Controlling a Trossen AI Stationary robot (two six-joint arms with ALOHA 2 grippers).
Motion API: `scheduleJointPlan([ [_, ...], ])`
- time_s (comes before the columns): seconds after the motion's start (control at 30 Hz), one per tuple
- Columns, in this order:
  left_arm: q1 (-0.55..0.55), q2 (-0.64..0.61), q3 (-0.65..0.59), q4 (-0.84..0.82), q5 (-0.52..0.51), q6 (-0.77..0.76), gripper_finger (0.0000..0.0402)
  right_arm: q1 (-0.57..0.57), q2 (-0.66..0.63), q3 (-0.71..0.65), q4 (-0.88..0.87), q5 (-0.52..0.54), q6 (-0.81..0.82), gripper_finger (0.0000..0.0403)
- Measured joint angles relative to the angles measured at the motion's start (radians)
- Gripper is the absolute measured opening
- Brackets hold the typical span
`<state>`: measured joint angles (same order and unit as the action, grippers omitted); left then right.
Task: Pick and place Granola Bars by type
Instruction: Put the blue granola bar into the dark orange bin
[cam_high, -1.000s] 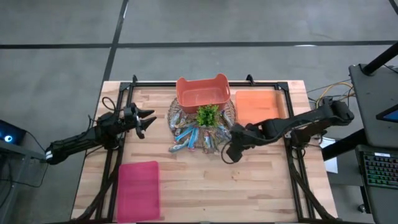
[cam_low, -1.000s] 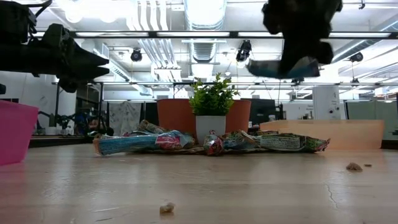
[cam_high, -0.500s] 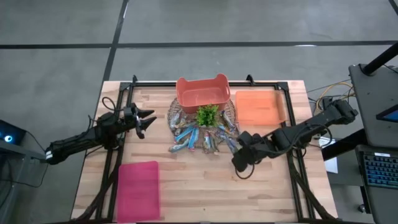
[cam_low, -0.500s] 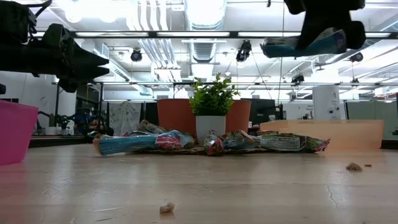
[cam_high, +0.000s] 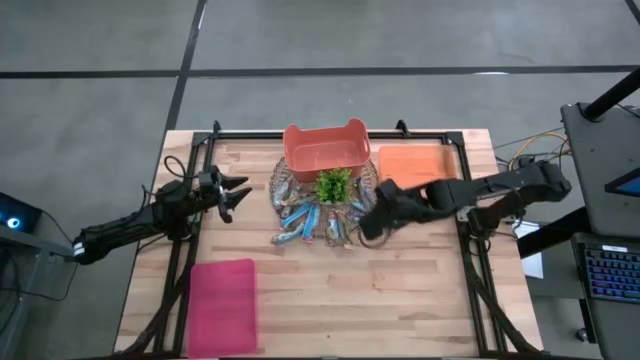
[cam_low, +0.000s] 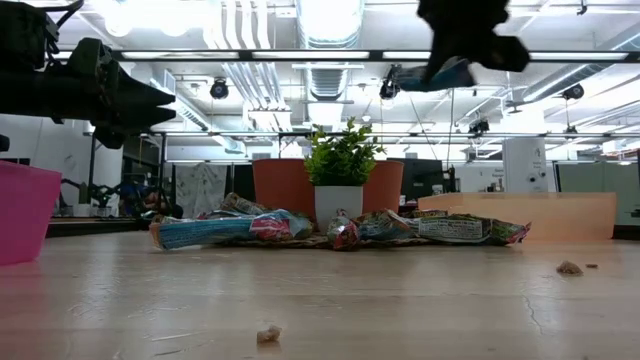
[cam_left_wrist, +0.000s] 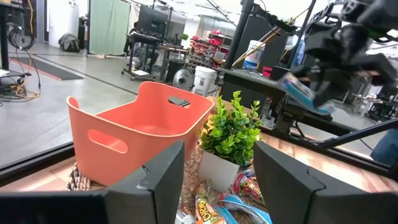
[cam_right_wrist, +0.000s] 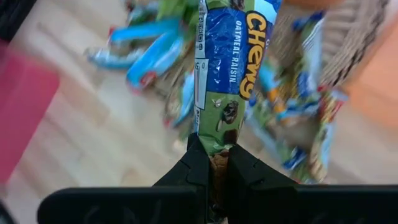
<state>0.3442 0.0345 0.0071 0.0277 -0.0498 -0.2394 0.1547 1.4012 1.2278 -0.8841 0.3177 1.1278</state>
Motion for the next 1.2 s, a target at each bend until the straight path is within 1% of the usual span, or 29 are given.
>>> scheduleJointPlan([
  [0.23, 0.0, 0.0, 0.0, 0.0, 0.0, 0.0, 0.0174, -0.162, 0.064, 0.119, -0.005, -0.01, -0.089, 0.0011],
  [0.5, 0.0, 0.0, 0.0, 0.0, 0.0, 0.0, 0.0174, -0.33, 0.174, 0.261, -0.078, -0.084, -0.188, 0.0011],
  [0.83, 0.0, 0.0, 0.0, 0.0, 0.0, 0.0, 0.0174, -0.477, 0.325, 0.444, -0.158, -0.112, -0.283, 0.0011],
  [1.2, 0.0, 0.0, 0.0, 0.0, 0.0, 0.0, 0.0174, -0.586, 0.528, 0.638, -0.264, -0.118, -0.368, 0.0011],
])
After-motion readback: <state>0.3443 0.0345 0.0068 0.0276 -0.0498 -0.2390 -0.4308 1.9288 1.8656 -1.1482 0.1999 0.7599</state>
